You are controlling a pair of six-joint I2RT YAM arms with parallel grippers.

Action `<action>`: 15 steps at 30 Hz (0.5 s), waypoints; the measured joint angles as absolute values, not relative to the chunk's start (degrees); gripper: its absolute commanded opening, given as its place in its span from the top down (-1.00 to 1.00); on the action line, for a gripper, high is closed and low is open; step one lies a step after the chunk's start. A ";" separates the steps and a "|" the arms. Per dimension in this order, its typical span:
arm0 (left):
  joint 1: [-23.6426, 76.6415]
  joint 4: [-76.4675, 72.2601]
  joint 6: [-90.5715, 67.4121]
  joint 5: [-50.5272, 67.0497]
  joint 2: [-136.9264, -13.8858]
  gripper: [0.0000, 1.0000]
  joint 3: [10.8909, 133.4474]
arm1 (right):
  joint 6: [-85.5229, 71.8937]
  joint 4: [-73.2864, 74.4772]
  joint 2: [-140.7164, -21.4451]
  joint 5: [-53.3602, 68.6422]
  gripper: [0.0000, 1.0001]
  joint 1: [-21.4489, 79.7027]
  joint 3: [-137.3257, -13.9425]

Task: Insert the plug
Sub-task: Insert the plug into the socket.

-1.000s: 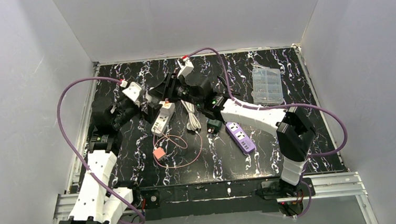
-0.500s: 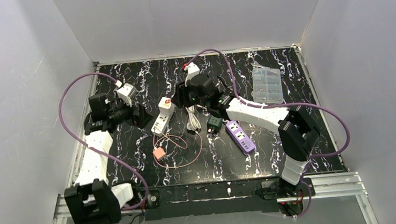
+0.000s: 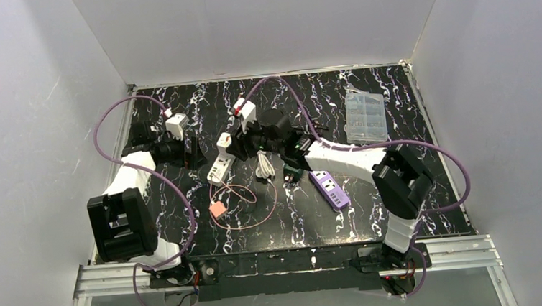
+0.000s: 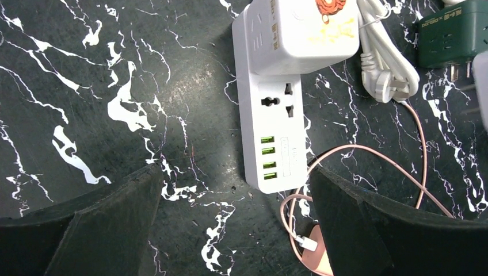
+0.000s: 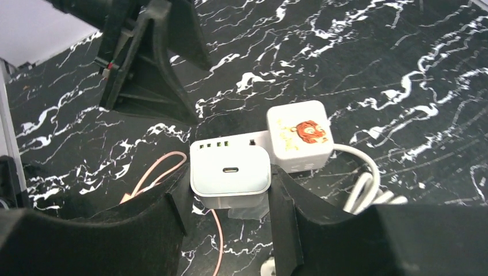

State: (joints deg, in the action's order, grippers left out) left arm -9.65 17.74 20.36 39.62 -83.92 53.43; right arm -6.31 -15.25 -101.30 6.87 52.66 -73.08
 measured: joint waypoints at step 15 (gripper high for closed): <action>-9.65 14.70 19.75 39.48 -89.56 -0.97 53.30 | -1.26 -26.89 -110.54 11.75 0.97 54.83 -72.49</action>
State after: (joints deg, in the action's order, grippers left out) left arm -9.65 14.70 19.75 39.48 -89.56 53.30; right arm -1.26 -26.89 -110.54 11.75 54.83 -72.49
